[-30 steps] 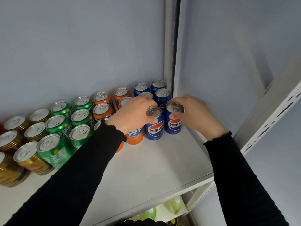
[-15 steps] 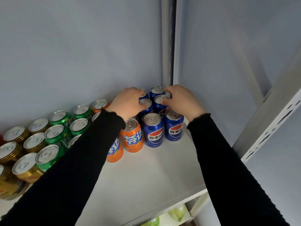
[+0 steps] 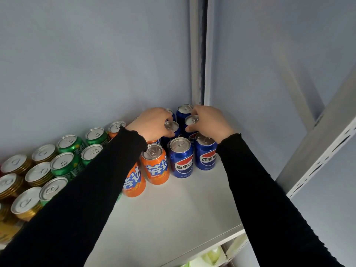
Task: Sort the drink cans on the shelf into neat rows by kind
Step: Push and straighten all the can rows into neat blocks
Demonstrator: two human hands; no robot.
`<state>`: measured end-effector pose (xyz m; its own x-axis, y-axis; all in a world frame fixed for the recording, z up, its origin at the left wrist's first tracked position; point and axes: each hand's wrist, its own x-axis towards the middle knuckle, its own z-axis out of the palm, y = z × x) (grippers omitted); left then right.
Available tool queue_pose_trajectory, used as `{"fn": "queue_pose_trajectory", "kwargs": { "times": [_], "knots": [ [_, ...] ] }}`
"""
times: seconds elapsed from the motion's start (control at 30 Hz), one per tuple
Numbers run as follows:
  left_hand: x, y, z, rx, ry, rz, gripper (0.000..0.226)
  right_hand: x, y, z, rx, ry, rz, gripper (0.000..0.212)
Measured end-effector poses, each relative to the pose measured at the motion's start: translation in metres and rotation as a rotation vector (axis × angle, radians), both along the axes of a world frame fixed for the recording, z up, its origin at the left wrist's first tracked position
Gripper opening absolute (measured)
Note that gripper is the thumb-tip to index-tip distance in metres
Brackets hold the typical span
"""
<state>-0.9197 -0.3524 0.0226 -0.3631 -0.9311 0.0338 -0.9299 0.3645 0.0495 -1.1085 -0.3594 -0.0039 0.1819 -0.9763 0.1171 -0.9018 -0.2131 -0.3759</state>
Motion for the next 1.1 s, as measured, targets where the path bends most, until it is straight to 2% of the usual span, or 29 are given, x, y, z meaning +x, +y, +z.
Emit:
{"fn": "queue_pose_trajectory", "kwargs": {
  "times": [0.17,0.4,0.5,0.6,0.77,0.87,1.0,1.1],
  "knots": [
    [0.002,-0.002,-0.002,0.020,0.000,-0.022,0.049,-0.004,0.003,0.001,0.026,0.016,-0.002,0.050],
    [0.010,-0.007,0.006,0.115,0.041,-0.010,0.051,-0.001,0.003,0.001,0.045,-0.024,-0.029,0.060],
    [0.020,-0.017,0.009,0.001,0.130,0.039,0.044,-0.006,0.000,0.007,0.058,-0.100,-0.039,0.050],
    [0.028,-0.030,0.007,-0.089,0.172,0.101,0.044,-0.004,-0.013,0.017,-0.022,-0.132,-0.049,0.045],
    [0.025,-0.051,0.005,0.027,0.063,0.120,0.058,0.017,-0.043,0.032,0.017,-0.030,0.036,0.052],
    [0.019,-0.058,0.006,0.065,0.017,0.103,0.059,0.024,-0.055,0.033,0.082,0.042,0.065,0.057],
    [0.015,-0.066,-0.001,0.064,0.006,0.077,0.048,0.028,-0.068,0.022,0.086,0.125,0.064,0.043],
    [0.013,-0.070,-0.008,0.041,0.012,0.074,0.042,0.029,-0.075,0.012,0.049,0.104,0.023,0.031]
  ]
}}
